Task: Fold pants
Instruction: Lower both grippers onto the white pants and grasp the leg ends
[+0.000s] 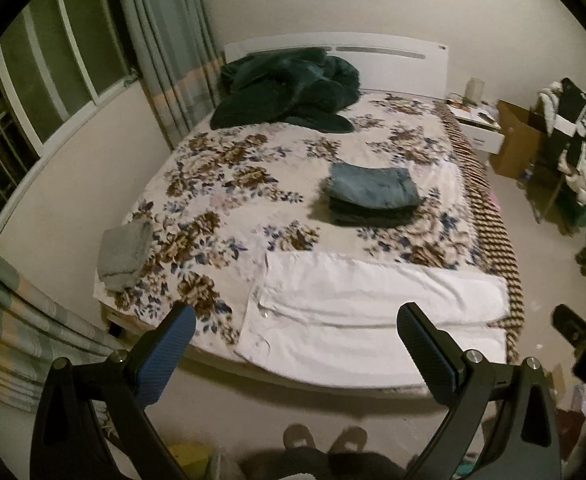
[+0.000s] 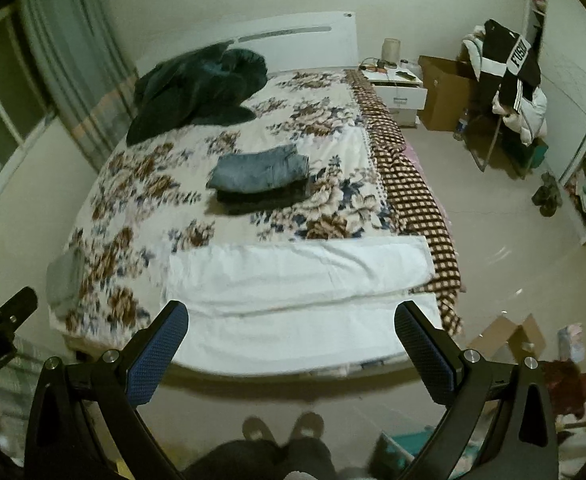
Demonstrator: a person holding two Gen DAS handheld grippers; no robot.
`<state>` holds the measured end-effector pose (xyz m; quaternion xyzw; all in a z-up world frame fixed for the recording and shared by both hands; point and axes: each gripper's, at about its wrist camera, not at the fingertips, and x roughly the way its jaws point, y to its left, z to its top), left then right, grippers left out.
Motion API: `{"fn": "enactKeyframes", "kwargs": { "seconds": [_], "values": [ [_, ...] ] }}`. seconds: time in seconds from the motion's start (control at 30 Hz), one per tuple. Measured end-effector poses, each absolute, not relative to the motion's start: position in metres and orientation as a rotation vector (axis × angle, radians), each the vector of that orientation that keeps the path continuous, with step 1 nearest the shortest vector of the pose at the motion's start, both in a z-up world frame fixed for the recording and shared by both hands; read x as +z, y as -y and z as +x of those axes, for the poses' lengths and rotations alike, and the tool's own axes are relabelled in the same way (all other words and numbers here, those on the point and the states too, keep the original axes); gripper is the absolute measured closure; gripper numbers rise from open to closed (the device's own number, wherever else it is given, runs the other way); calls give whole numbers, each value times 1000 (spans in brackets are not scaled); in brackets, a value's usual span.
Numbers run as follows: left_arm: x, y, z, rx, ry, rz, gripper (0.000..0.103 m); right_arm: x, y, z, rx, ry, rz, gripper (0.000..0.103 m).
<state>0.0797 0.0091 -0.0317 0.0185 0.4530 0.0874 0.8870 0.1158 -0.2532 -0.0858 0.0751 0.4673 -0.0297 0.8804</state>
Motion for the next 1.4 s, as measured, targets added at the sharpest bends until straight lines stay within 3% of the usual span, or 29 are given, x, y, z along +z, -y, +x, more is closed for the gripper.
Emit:
{"fn": "enactKeyframes", "kwargs": {
  "seconds": [0.3, 0.7, 1.0, 1.17, 1.3, 1.33, 1.4],
  "values": [
    [-146, -34, 213, 266, -1102, -13, 0, -193, 300, 244, -230, -1040, 215, 0],
    [-362, -88, 393, 376, -1383, -161, 0, -445, 384, 431, -520, -1273, 386, 0],
    [-533, -163, 473, 549, -1553, -492, 0, -596, 445, 484, -711, -1405, 487, 0],
    [-588, -186, 484, 631, -1628, -579, 0, -653, 477, 503, -798, -1437, 589, 0],
    [-585, -182, 480, 652, -1573, -584, 1, -677, 495, 512, -847, -1448, 687, 0],
    [-579, -179, 478, 640, -1532, -583, 8, -682, 499, 513, -860, -1450, 710, 0],
    [-564, -171, 469, 588, -1471, -573, 39, -690, 505, 515, -876, -1465, 748, 0]
  ]
}}
